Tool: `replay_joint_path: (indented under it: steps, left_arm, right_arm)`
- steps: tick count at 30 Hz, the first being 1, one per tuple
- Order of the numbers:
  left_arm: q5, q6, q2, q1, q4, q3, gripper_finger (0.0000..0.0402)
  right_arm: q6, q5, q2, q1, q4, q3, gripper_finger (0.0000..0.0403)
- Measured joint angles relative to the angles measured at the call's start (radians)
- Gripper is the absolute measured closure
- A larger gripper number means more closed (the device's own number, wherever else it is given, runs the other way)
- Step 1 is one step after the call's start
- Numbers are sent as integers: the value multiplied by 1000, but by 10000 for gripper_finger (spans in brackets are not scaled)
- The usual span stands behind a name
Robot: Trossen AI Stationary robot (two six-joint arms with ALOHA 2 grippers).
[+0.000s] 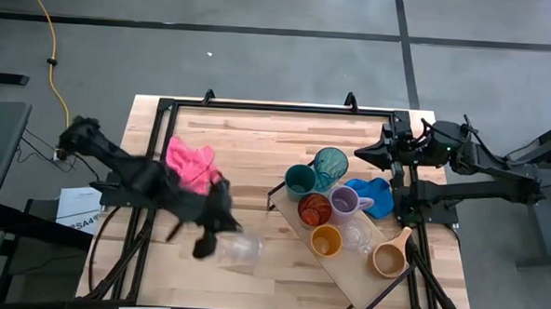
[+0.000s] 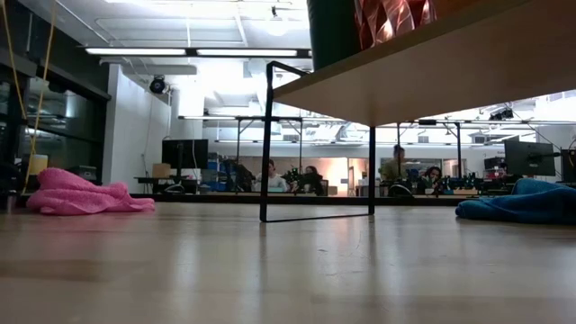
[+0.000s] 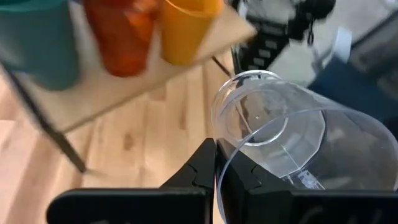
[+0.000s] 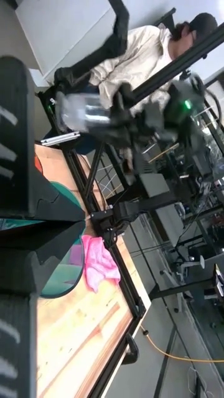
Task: Stack small to large cups/mugs on shelf
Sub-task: Put the transparent mug on the shelf
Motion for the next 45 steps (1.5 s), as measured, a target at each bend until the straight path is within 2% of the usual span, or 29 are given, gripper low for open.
replay_joint_path:
  steps: [6,13,17,20,26,38,45]
  left_arm:
    - [-13,-95,279,-65,-54,254,401]
    - [-57,-221,572,-76,-65,525,401]
    - [-66,-259,696,-74,-84,637,401]
    - [-72,-283,761,-74,-105,673,401]
    - [-74,-324,808,-75,-120,674,401]
    - [-74,-351,805,-68,-137,675,401]
    - [-94,-409,805,-67,-14,675,401]
  right_arm:
    - [11,0,0,0,0,0,403]
    - [10,0,0,0,-1,0,403]
    - [9,0,0,0,-1,0,403]
    - [8,-1,-1,0,-1,0,403]
    - [11,-7,0,0,-1,0,403]
    - [18,-9,-1,0,-1,0,403]
    - [10,-13,-1,0,-1,0,403]
